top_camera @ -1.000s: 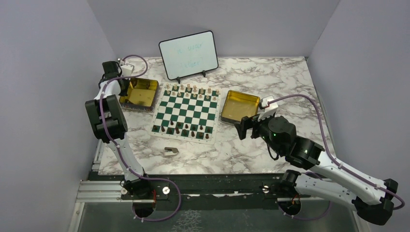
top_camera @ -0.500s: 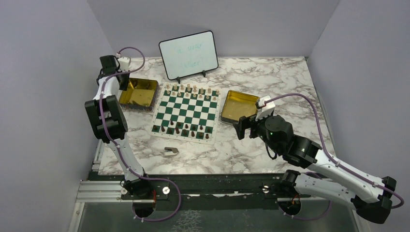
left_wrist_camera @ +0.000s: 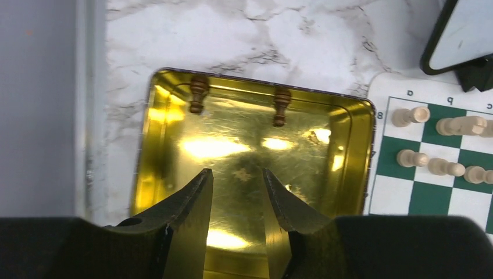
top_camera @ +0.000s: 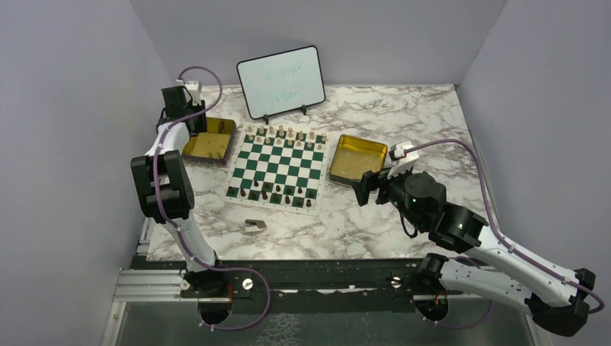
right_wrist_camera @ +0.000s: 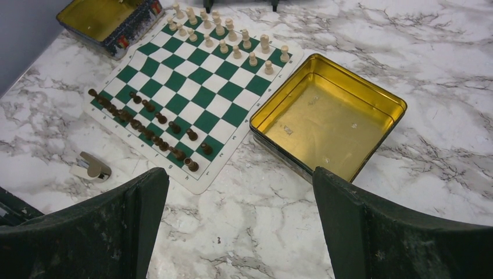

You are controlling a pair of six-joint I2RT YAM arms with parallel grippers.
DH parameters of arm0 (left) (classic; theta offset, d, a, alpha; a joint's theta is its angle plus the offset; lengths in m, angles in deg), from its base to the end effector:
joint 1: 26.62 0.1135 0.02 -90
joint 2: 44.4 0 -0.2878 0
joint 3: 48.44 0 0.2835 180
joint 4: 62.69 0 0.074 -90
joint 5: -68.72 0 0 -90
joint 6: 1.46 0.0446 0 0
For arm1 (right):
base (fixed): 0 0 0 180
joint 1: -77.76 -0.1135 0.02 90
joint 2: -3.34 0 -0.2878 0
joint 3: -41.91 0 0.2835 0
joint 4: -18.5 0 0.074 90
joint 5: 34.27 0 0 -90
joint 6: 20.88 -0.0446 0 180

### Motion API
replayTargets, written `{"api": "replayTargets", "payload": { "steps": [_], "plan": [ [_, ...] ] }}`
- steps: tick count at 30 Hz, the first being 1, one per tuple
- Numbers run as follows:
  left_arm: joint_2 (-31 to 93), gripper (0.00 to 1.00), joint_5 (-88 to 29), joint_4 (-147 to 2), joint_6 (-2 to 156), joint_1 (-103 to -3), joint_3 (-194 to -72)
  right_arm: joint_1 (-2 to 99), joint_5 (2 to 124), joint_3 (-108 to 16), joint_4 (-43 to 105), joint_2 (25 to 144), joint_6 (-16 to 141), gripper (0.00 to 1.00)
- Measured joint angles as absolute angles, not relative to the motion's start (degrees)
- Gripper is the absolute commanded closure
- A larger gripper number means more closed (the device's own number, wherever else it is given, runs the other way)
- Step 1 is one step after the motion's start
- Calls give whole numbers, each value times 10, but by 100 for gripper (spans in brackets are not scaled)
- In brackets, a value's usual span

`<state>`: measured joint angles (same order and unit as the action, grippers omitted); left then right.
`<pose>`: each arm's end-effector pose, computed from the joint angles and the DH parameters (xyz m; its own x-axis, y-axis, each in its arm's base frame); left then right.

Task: Set up the chess pieces on the board
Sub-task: Adjust the storage box at the center of the board, then pick up the chess piece from the storage box.

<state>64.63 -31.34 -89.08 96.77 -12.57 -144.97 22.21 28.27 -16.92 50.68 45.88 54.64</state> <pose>0.4699 0.1096 0.2502 -0.6181 -0.0094 -0.7860 -0.0189 0.9998 0.0029 0.1240 0.1445 0.3565 -0.2702 -0.0016 -0.9628 -0.4268 0.8966 0.1182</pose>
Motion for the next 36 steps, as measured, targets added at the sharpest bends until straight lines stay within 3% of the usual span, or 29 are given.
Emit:
{"api": "replayTargets", "payload": {
  "steps": [7,26,32,36],
  "plan": [
    [649,67,-281,-778,936,-188,-1359,222,281,-171,509,459,546,0],
    [757,64,-229,-646,914,-205,-1378,222,273,-191,520,489,540,0],
    [774,70,-229,-644,918,-205,-1388,222,268,-192,521,492,541,0],
    [785,84,-229,-650,926,-205,-1412,222,268,-192,521,494,540,0]
  ]
}}
